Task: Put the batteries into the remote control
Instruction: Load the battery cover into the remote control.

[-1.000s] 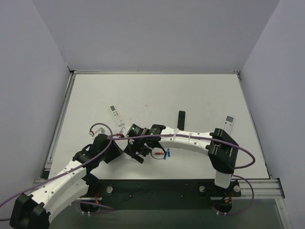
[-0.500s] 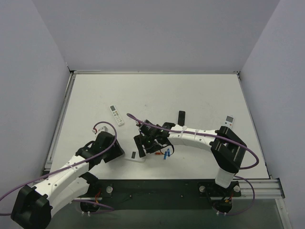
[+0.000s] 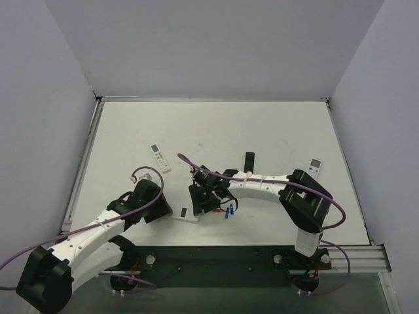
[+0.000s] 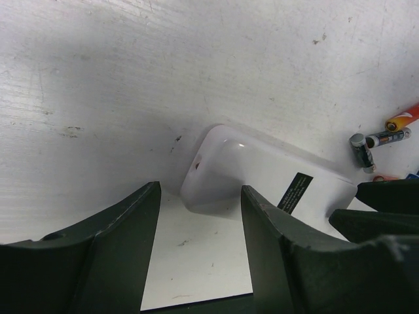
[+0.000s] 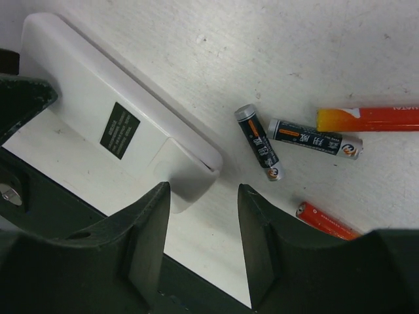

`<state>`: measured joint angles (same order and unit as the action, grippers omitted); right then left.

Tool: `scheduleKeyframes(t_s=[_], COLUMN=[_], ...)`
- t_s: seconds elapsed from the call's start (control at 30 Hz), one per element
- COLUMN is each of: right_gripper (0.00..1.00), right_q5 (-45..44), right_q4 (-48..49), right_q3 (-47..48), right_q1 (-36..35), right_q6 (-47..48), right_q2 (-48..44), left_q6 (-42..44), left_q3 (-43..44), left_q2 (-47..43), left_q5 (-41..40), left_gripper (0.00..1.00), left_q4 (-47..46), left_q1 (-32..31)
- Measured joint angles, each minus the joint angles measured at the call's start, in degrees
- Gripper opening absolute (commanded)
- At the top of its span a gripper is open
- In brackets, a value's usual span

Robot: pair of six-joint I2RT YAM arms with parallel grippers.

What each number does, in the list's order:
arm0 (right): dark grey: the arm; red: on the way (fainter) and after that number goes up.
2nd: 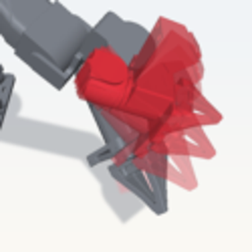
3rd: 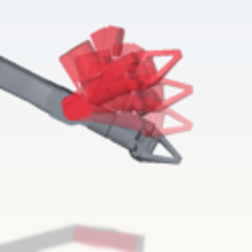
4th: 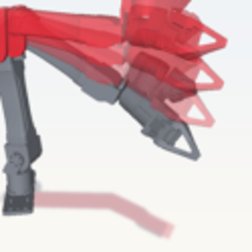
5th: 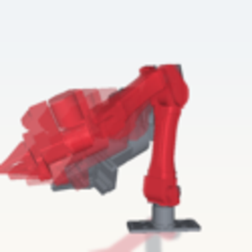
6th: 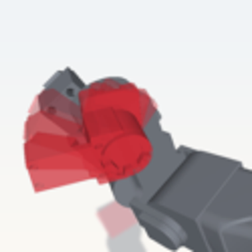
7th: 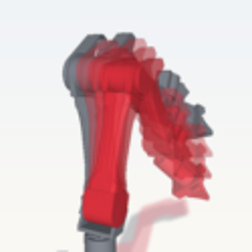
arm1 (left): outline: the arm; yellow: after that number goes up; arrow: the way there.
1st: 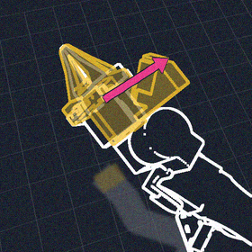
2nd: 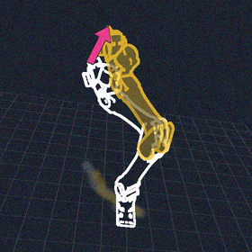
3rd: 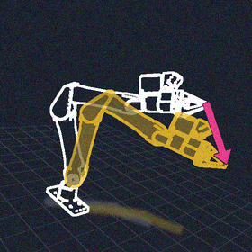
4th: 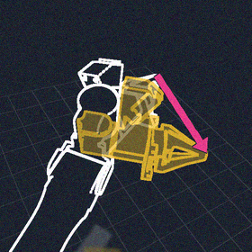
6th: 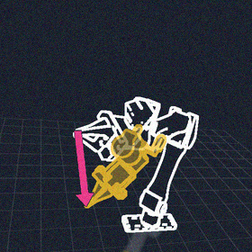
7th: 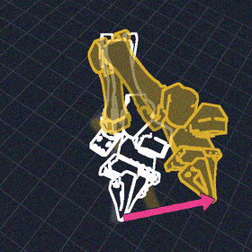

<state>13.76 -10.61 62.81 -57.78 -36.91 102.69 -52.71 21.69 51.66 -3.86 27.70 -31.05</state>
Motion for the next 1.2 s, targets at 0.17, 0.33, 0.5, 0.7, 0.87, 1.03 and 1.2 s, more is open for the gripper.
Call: scheduleKeyframes(t_s=[0.17, 0.33, 0.5, 0.7, 0.87, 1.03, 1.2], right_gripper=[0.39, 0.39, 0.38, 0.33, 0.27, 0.22, 0.19], right_q5=[1.1, 2.8, 4.4, 5.2, 6.5, 7.0, 7.6], right_q4=[1.4, 3.2, 4.1, 4.2, 4.2, 4.0, 4.3], right_q3=[-0.4, -0.4, -0.4, -0.5, -0.6, -0.7, -1.0], right_q1=[0.8, 1.1, 1.2, 1.9, 2.6, 2.9, 3.1], right_q6=[-0.7, -1.0, -1.3, -1.9, -2.1, -1.9, -1.9], right_q2=[1.5, 2.2, 2.8, 3.0, 3.0, 3.0, 3.0], left_q6=[0.0, -0.2, -0.6, -0.9, -1.3, -1.6, -1.9], left_q3=[0.0, 0.0, 0.0, -0.1, -0.5, -0.5, -0.5], left_q2=[0.2, 0.4, 0.5, 0.5, 0.5, 0.3, 0.2], left_q5=[0.3, 0.9, 1.4, 1.4, 1.4, 1.3, 1.3], left_gripper=[0.60, 0.59, 0.56, 0.54, 0.52, 0.52, 0.51], left_q4=[-0.2, -0.3, -0.6, -1.0, -1.4, -1.3, -1.3], left_q1=[-0.3, -0.4, -0.8, -0.8, -0.8, -0.8, -0.8])
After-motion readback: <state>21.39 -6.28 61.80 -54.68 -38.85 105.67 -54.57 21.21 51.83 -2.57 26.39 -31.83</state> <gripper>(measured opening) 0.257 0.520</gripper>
